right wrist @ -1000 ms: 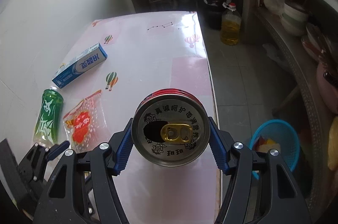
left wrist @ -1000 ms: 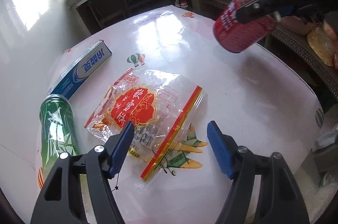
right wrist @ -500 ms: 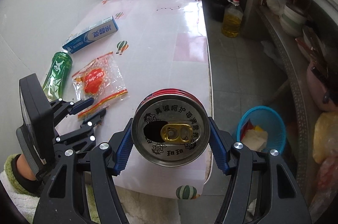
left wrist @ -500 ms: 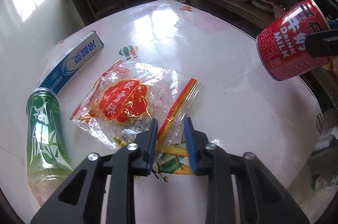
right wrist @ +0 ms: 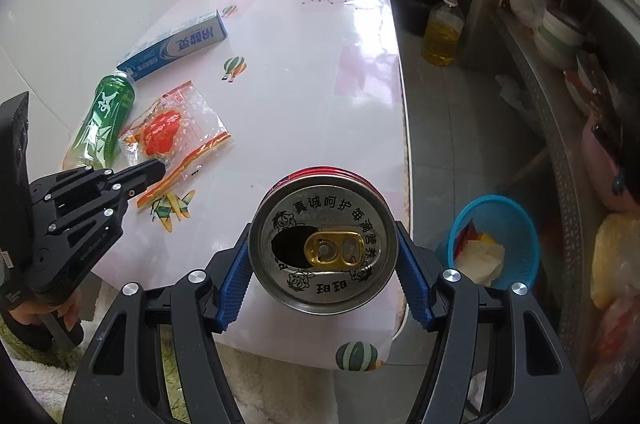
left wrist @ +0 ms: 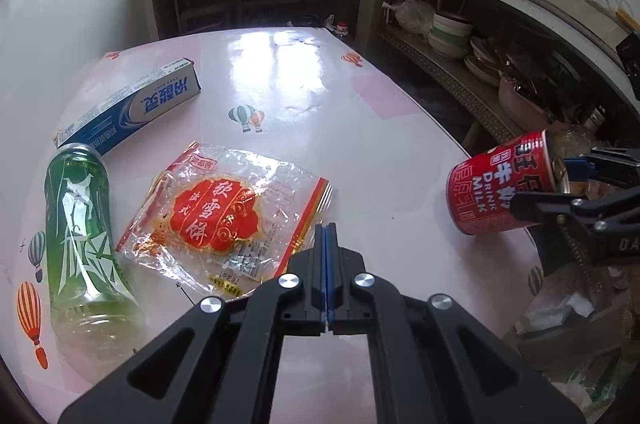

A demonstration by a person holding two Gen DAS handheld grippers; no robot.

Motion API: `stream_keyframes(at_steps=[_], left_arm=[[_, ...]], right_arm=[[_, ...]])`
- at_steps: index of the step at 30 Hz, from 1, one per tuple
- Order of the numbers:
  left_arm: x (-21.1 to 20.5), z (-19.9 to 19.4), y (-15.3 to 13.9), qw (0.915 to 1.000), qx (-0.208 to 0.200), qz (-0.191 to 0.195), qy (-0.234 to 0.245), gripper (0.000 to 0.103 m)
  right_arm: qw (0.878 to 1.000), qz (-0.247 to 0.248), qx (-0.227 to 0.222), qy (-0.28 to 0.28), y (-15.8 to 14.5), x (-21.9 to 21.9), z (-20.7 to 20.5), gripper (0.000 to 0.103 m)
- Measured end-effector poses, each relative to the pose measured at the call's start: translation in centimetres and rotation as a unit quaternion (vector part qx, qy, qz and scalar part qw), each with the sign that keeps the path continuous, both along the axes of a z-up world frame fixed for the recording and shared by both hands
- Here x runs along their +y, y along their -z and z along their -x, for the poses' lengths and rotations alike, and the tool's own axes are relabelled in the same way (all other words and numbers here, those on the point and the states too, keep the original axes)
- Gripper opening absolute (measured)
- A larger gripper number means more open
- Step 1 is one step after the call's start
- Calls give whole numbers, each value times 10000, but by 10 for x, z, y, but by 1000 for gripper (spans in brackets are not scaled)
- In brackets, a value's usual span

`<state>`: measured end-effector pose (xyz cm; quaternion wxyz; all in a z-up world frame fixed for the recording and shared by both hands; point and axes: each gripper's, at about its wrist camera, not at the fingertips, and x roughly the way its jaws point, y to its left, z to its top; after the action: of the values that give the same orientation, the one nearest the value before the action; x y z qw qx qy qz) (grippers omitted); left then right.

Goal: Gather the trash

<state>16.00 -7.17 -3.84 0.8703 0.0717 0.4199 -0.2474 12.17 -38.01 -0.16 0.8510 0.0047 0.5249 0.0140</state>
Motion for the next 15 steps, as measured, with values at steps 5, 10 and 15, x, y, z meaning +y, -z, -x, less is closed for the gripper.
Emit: stream_keyframes(at_steps=[5,10,15], left_arm=[[5,0,2,10000,93,11,12,50],[-9,-11,21,9983,42,-570,86,64],[-13,-33,48,9959,345,-823,-115,64]], right_arm=[[9999,-101,-43,30,3,-1,-4,62],[9998,-174,-87,33,6,0,-6,63],[9995,-279,-139,56,6,-3,-7,63]])
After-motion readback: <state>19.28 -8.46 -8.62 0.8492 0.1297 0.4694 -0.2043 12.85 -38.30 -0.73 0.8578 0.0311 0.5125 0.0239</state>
